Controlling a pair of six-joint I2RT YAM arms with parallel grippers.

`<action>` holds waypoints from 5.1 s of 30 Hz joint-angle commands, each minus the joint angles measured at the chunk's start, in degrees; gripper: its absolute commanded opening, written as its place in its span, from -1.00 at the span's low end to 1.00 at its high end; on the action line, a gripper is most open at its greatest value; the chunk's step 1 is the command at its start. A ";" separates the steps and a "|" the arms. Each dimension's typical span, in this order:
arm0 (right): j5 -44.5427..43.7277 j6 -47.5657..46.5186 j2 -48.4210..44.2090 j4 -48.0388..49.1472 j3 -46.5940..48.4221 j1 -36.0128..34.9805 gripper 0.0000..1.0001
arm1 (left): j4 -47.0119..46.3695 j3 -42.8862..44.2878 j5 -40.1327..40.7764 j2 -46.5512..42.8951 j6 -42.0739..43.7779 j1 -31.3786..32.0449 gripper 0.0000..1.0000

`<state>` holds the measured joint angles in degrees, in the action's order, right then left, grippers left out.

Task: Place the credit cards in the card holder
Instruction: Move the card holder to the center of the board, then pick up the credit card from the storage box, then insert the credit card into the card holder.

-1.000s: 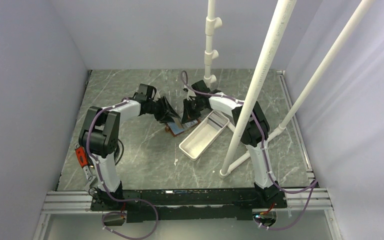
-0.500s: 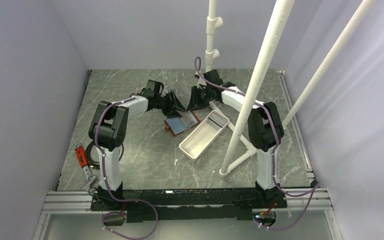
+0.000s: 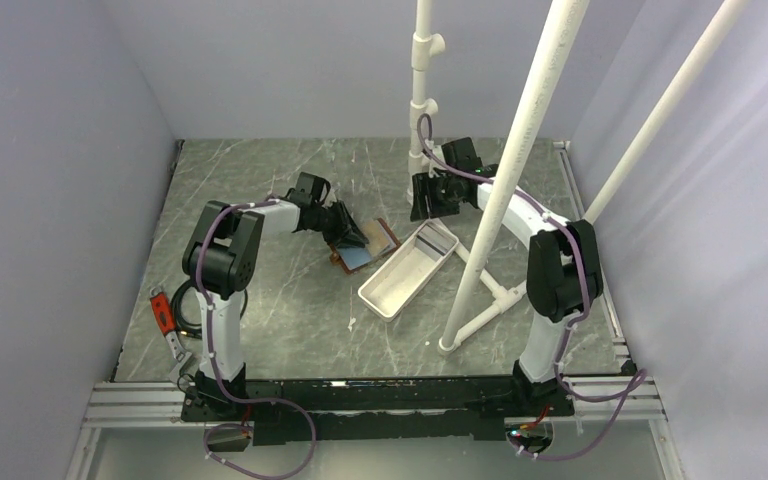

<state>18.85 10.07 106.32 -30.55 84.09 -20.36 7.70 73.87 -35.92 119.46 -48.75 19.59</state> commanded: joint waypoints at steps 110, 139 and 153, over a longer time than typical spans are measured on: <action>7.33 -1.19 -17.56 1.26 -7.16 1.55 -1.00 | -30.36 -15.98 -25.93 -21.55 -9.27 -7.07 0.30; 19.58 24.86 -4.46 31.67 -8.08 -8.03 -0.42 | -21.06 -19.23 -27.28 -24.96 -0.81 -14.22 -1.00; 12.09 13.08 15.16 11.68 9.65 -13.87 -0.72 | 25.90 -8.55 -16.53 -14.11 25.49 -15.46 -1.00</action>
<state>34.35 27.99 119.61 -12.67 89.45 -33.63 26.55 64.51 -54.15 103.72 -28.95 4.10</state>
